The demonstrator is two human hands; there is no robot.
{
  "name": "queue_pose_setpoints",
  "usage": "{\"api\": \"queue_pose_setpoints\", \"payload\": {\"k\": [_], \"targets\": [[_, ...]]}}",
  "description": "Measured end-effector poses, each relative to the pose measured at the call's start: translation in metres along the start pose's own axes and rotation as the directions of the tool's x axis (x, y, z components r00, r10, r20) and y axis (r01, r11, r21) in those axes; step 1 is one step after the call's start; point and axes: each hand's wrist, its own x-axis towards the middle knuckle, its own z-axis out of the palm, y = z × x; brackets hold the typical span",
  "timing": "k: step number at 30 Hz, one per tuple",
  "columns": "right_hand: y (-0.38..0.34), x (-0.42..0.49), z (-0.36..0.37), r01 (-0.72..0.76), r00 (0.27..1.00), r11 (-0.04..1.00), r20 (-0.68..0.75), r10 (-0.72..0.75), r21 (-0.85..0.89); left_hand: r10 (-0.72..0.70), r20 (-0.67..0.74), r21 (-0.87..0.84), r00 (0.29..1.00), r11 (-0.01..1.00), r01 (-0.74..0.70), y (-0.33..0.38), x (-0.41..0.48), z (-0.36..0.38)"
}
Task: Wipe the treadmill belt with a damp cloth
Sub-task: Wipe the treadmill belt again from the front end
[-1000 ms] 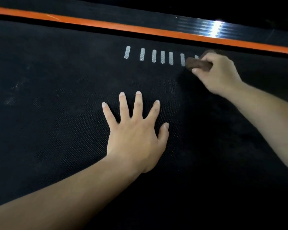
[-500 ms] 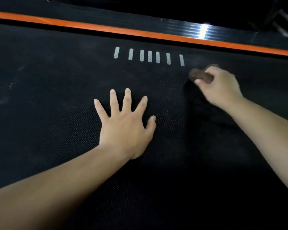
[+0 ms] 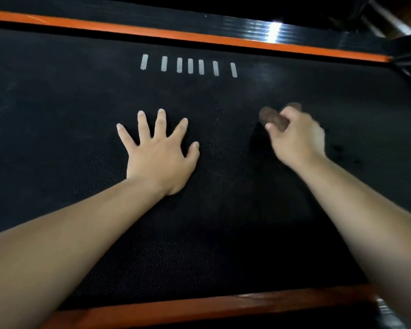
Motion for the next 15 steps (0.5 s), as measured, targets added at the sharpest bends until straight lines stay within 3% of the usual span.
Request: {"api": "queue_pose_setpoints", "payload": {"k": [2,5,7,9,11,13,15], "targets": [[-0.021,-0.038,0.007,0.124,0.991,0.99,0.038,-0.126,0.066,0.0,-0.003,-0.001,1.0,1.0,0.0,-0.001,0.001,0.001],[-0.029,-0.089,0.004,0.328,0.916,0.934,0.192,-0.351,0.142,0.001,-0.001,0.001,1.0,1.0,-0.001,-0.001,0.0,0.001],[-0.014,-0.079,-0.002,0.342,0.923,0.938,0.168,-0.346,0.052,0.0,0.006,0.005,1.0,1.0,0.0,0.0,0.0,0.001],[0.001,-0.056,-0.008,0.189,0.977,0.982,0.101,-0.187,-0.012,-0.001,0.017,0.011,1.0,1.0,0.001,0.001,0.001,0.0],[0.005,-0.051,-0.008,0.031,0.997,0.999,0.068,-0.033,0.033,0.0,0.025,0.014,1.0,1.0,-0.001,0.0,0.0,-0.001],[-0.008,-0.079,-0.003,0.094,0.991,0.992,0.084,-0.101,0.081,0.001,0.023,0.01,1.0,1.0,-0.001,0.0,0.0,-0.001],[-0.022,-0.119,-0.005,0.242,0.932,0.947,0.221,-0.288,0.211,-0.002,0.022,0.005,1.0,1.0,0.002,0.0,-0.001,-0.002]]}}
